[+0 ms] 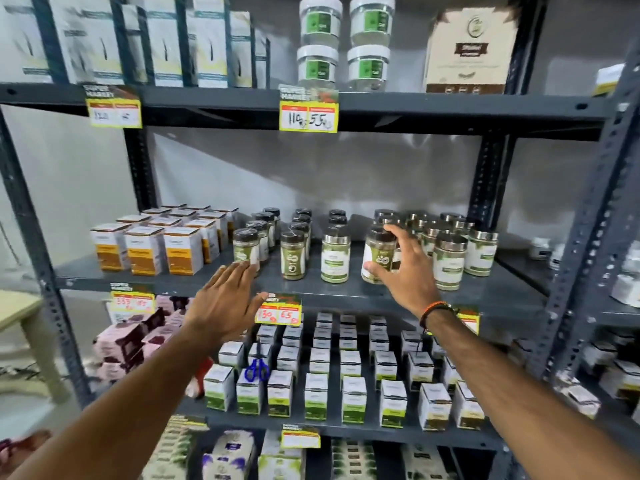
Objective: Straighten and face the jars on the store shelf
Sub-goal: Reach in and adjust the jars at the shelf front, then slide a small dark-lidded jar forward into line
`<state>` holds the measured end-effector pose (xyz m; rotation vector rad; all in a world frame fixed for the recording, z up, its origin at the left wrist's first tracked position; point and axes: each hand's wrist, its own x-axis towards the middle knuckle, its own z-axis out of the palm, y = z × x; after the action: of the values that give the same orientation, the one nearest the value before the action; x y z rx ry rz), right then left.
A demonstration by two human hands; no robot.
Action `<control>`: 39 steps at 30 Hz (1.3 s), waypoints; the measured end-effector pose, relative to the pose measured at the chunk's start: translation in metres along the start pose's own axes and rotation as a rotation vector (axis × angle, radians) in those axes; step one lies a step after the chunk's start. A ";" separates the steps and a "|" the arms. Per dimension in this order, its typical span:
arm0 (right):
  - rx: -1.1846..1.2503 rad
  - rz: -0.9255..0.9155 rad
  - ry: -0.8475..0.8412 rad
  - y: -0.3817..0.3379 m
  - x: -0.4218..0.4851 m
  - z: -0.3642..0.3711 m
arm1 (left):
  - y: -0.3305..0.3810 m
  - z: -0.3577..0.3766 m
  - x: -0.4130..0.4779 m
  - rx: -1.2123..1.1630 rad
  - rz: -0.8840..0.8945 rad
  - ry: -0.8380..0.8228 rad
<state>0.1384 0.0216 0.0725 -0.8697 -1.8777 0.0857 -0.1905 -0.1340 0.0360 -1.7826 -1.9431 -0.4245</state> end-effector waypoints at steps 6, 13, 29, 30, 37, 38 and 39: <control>0.011 0.041 -0.019 -0.011 -0.005 0.037 | -0.053 0.007 -0.009 -0.026 -0.078 0.007; 0.028 0.028 -0.027 -0.033 -0.007 0.083 | -0.082 0.028 0.003 -0.071 -0.100 -0.080; 0.114 0.171 -0.136 -0.027 -0.020 0.098 | -0.095 0.064 0.015 -0.010 -0.022 -0.069; 0.109 0.180 -0.157 -0.026 -0.020 0.099 | -0.095 0.064 0.015 -0.009 -0.024 -0.067; 0.167 0.158 -0.169 -0.035 -0.016 0.109 | -0.093 0.065 0.015 -0.005 -0.033 -0.066; 0.181 0.148 -0.163 -0.036 -0.015 0.110 | -0.093 0.065 0.015 -0.007 -0.033 -0.064; 0.192 0.138 -0.156 -0.037 -0.015 0.111 | -0.093 0.065 0.015 -0.008 -0.032 -0.061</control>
<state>0.0307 0.0199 0.0232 -0.8794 -1.9141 0.4225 -0.2920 -0.0976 -0.0032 -1.7918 -2.0164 -0.3937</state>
